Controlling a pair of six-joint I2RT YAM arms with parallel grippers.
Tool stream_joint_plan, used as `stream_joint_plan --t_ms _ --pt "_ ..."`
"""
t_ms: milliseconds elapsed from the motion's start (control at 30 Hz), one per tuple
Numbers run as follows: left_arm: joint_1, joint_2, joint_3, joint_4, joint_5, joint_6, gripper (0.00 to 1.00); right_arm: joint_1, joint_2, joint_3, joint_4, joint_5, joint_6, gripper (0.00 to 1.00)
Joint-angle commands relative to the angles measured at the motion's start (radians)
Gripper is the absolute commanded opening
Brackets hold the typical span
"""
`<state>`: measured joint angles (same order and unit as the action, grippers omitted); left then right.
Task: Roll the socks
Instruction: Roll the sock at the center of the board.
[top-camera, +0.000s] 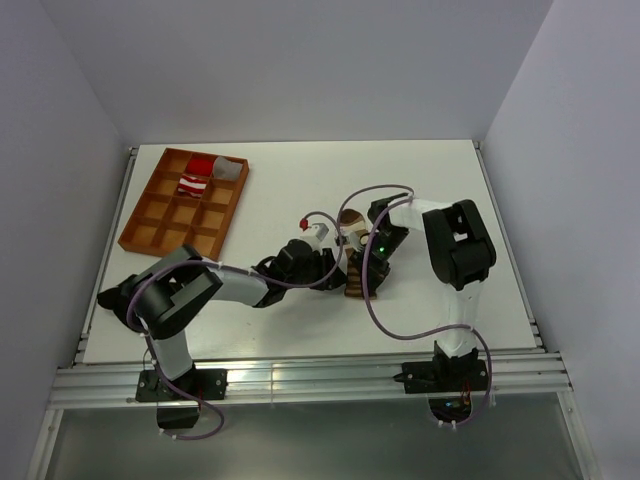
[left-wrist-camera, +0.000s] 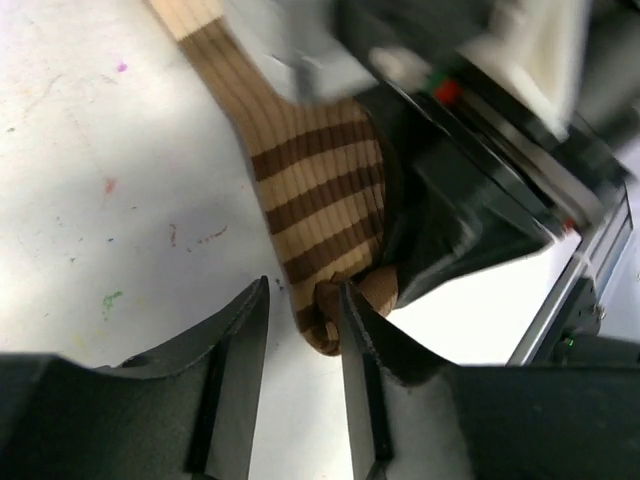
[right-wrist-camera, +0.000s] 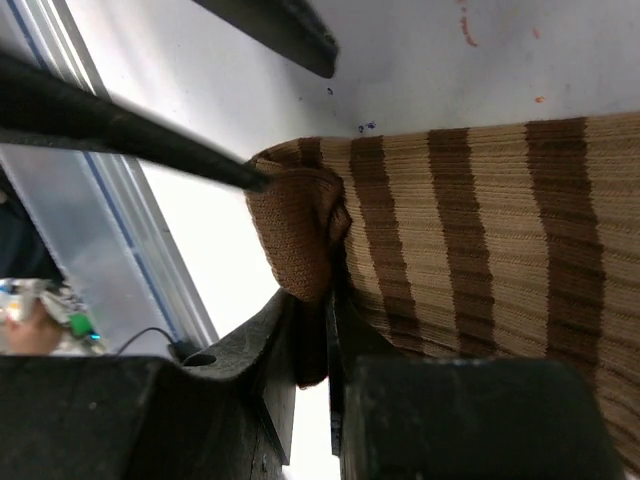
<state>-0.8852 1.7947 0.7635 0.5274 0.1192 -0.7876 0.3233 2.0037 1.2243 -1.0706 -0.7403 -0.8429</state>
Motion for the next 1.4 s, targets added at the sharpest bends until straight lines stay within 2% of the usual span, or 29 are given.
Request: stream_joint_plan --t_ms 0,200,500,800,967,1133,1167,1200,1333,1367 --pt "-0.012 -0.026 -0.026 0.218 0.039 0.097 0.41 -0.010 0.044 0.035 -0.003 0.006 0.025 0.13" --pt "-0.012 0.046 -0.032 0.362 0.148 0.087 0.44 -0.026 0.093 0.069 -0.032 -0.005 0.038 0.13" --pt "-0.012 0.143 -0.003 0.393 0.210 0.099 0.43 -0.043 0.127 0.098 -0.057 -0.007 0.041 0.13" --pt "-0.018 0.164 -0.013 0.365 0.224 0.116 0.43 -0.066 0.138 0.123 -0.063 0.001 0.057 0.13" --pt "-0.023 0.184 0.008 0.292 0.212 0.114 0.35 -0.070 0.135 0.124 -0.055 0.007 0.064 0.13" --pt "-0.029 0.207 0.062 0.186 0.194 0.088 0.17 -0.069 0.098 0.101 -0.025 0.028 0.077 0.15" --pt "-0.029 0.213 0.071 0.124 0.172 0.077 0.05 -0.070 0.074 0.092 -0.003 0.042 0.082 0.19" --pt "-0.029 0.218 0.092 0.099 0.169 0.062 0.01 -0.070 0.058 0.077 0.010 0.045 0.090 0.21" --pt "-0.026 0.236 0.148 -0.061 0.140 0.013 0.00 -0.072 -0.041 0.026 0.081 0.064 0.125 0.36" --pt "-0.026 0.247 0.163 -0.105 0.129 0.002 0.00 -0.072 -0.092 0.015 0.115 0.070 0.134 0.43"
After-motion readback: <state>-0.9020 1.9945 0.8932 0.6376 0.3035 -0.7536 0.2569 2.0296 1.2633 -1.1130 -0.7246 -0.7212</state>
